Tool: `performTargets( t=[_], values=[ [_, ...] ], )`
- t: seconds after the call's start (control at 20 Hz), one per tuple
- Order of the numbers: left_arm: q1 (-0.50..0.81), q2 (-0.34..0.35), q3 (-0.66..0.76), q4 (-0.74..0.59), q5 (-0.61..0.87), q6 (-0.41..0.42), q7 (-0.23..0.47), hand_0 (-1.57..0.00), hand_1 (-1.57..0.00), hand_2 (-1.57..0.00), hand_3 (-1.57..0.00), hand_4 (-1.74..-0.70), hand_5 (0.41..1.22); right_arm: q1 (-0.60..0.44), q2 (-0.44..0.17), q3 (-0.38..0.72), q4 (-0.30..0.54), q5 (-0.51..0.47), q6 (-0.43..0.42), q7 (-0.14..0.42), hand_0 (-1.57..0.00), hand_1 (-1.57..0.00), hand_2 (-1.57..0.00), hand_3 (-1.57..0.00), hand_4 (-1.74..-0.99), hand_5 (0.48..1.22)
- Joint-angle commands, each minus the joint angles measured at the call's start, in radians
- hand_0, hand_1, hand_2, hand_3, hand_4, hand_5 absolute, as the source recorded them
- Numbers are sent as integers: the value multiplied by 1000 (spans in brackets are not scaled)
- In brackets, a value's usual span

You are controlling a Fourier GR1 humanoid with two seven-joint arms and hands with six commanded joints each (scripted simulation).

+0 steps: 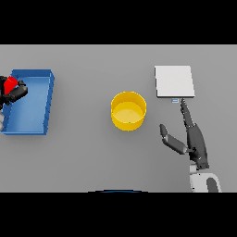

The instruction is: Pick up the red beaker and tilt it to pour out 1 green nut into yellow bowl. Pick up the yellow bowl and place it on the metallic measuring scale.

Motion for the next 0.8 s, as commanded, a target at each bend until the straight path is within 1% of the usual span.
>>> performTargets(
  t=[0.0, 0.05, 0.1, 0.15, 0.2, 0.3, 0.35, 0.4, 0.5, 0.55, 0.65, 0.7, 0.75],
  values=[
    [0, 7, -7, -5, 26, -37, 6, -1166, -944, -959, -903, -1120, 778, 9, -2, 2, 0, 2, 2, -18, 1, 1, 1, 1, -1187, 664],
    [-8, 18, -19, -7, 46, -74, 6, -932, -755, -767, -722, -1034, 758, 4, -3, -4, 0, -3, 0, -11, 1, 1, 1, 1, -1185, 665],
    [-15, 40, -22, -22, 63, -103, 5, -746, -604, -613, -577, -968, 740, 6, -1, 1, 1, 4, -3, -7, 1, 1, 1, 1, -1181, 665],
    [-3, 50, -27, -44, 72, -117, 4, -596, -483, -490, -462, -916, 723, 14, -6, -1, -1, 5, -2, -13, 1, 1, 1, 1, -1182, 667],
    [-4, 56, -32, -48, 86, -134, 6, -477, -386, -392, -369, -878, 710, 8, -4, 0, -8, 7, -5, 4, 1, 1, 1, 1, -1184, 667],
    [-13, 53, -31, -41, 103, -145, 6, -305, -247, -251, -236, -831, 688, 8, -9, -3, -14, -4, 5, 10, 1, 1, 1, 1, -1189, 666],
    [-12, 53, -28, -46, 109, -148, 0, -244, -197, -200, -189, -815, 684, 15, -10, 2, -9, 5, 4, 5, 1, 1, 1, 1, -1187, 666],
    [-14, 54, -30, -53, 106, -145, 3, -195, -158, -160, -151, -802, 679, 12, -13, -1, -12, -1, 10, 14, 1, 1, 1, 1, -1188, 668],
    [-22, 46, -17, -43, 109, -129, -16, -124, -100, -102, -96, -791, 674, 7, -2, 12, -17, 18, -1, 30, 1, 1, 1, 1, -1193, 660],
    [-27, 40, -17, -39, 104, -120, -20, -99, -80, -81, -77, -785, 674, 7, -4, 17, -18, 35, -8, 36, 1, 1, 1, 1, -1192, 660],
    [-23, 36, 2, -21, 113, -112, -65, -63, -51, -52, -49, -785, 674, 3, -7, 29, -6, 77, -25, 45, 1, 1, 1, 1, -1203, 660],
    [-28, 37, 9, -24, 116, -107, -72, -50, -41, -41, -39, -786, 671, 2, -9, 38, -5, 91, -24, 50, 1, 1, 1, 1, -1198, 662],
    [-27, 35, 9, -14, 112, -106, -81, -40, -32, -33, -31, -781, 674, -20, -28, 35, -6, 75, 4, 40, 1, 1, 1, 1, -1175, 677]
  ],
)
